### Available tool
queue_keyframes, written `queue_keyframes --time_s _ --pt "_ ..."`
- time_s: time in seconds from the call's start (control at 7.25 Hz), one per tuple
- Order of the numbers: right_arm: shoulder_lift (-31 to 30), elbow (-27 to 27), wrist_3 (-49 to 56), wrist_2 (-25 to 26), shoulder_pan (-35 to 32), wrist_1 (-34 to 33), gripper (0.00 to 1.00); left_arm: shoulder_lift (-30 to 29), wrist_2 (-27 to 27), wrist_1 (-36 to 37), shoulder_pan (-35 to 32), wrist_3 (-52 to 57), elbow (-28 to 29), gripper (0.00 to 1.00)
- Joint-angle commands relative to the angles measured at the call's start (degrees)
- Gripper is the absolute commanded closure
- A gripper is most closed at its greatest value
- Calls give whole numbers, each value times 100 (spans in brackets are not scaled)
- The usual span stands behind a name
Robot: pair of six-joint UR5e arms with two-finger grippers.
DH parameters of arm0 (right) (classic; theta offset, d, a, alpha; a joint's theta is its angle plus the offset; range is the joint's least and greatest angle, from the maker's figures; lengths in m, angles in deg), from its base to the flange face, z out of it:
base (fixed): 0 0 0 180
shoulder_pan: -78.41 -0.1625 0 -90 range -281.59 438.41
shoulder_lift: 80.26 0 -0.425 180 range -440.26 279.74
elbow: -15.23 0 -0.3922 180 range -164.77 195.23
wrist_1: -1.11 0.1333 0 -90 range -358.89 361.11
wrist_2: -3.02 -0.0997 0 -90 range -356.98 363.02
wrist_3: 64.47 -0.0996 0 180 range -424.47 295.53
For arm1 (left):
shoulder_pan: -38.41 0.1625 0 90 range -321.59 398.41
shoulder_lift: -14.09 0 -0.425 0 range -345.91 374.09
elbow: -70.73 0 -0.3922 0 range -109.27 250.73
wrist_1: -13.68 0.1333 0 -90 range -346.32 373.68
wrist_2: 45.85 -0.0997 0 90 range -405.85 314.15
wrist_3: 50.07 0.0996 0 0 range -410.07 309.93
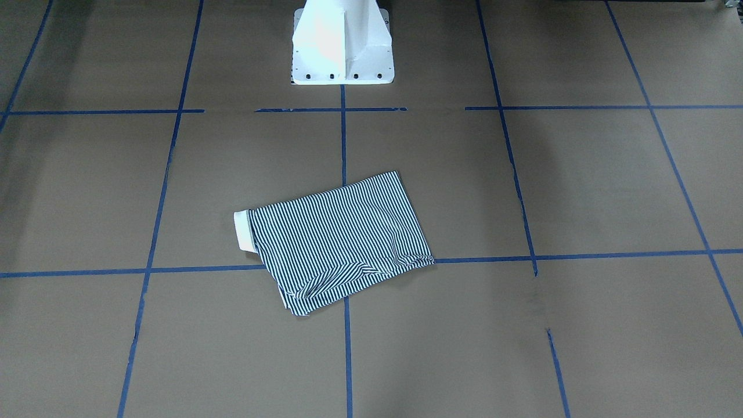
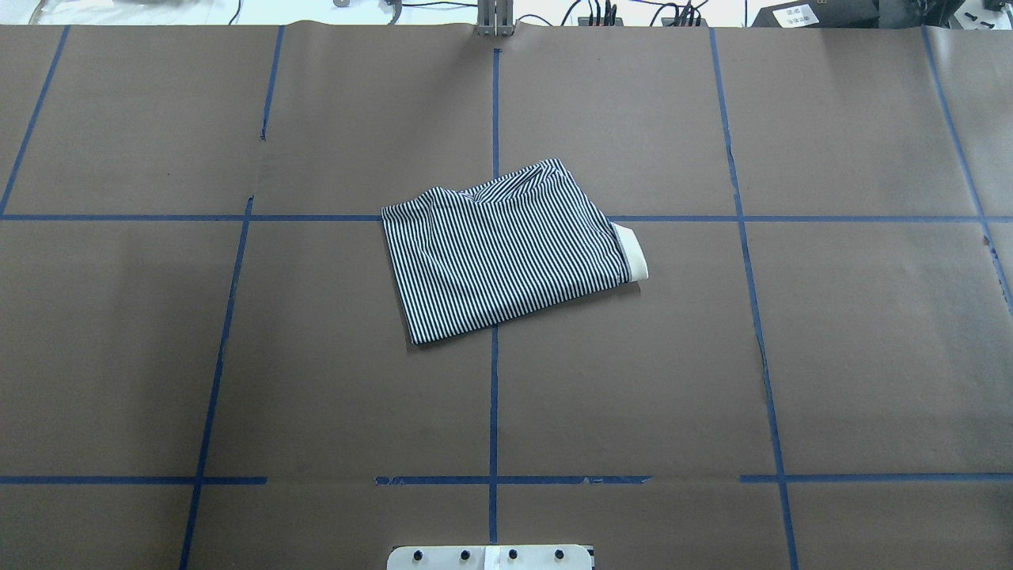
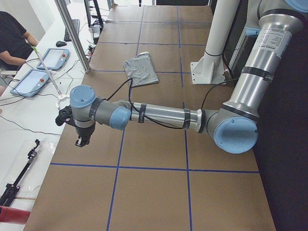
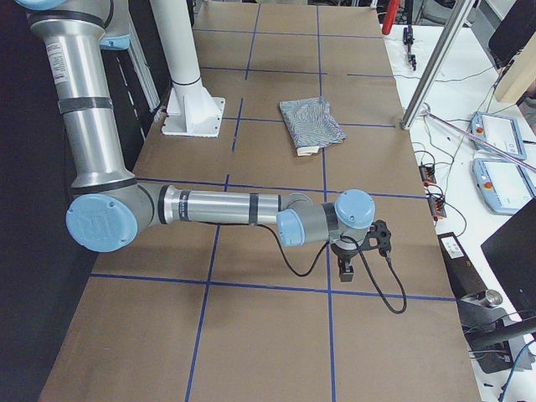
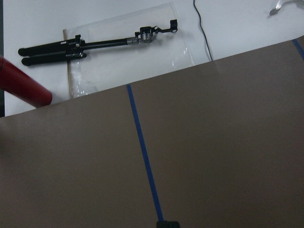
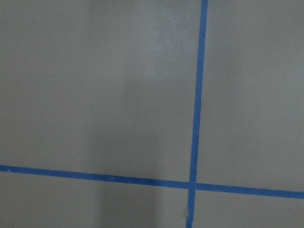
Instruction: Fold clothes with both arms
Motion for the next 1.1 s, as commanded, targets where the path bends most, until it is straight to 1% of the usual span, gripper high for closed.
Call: queue_keyframes --time_s 0.0,0.14,0.41,0.55,0.69,0.83,0.97 --pt "-272 -942 212 -60 22 -1282 0 520 36 809 -14 227 -800 1" --pt "-516 -1348 334 -16 40 -1473 0 775 193 783 -5 219 -1100 0" --pt "-545 -1396 344 10 40 -1466 0 830 221 765 -5 236 -998 0" --pt "-493 -1352 327 -7 49 -1466 0 813 230 913 -5 210 -1032 0" --pt "-440 -1343 274 28 58 -1466 0 857 230 1228 -40 210 -1041 0" --pt "-448 -1343 265 37 75 -1466 0 1466 160 1213 -58 201 -1616 0" --pt "-457 -1334 256 45 75 -1448 0 2168 168 987 -49 244 -2083 0"
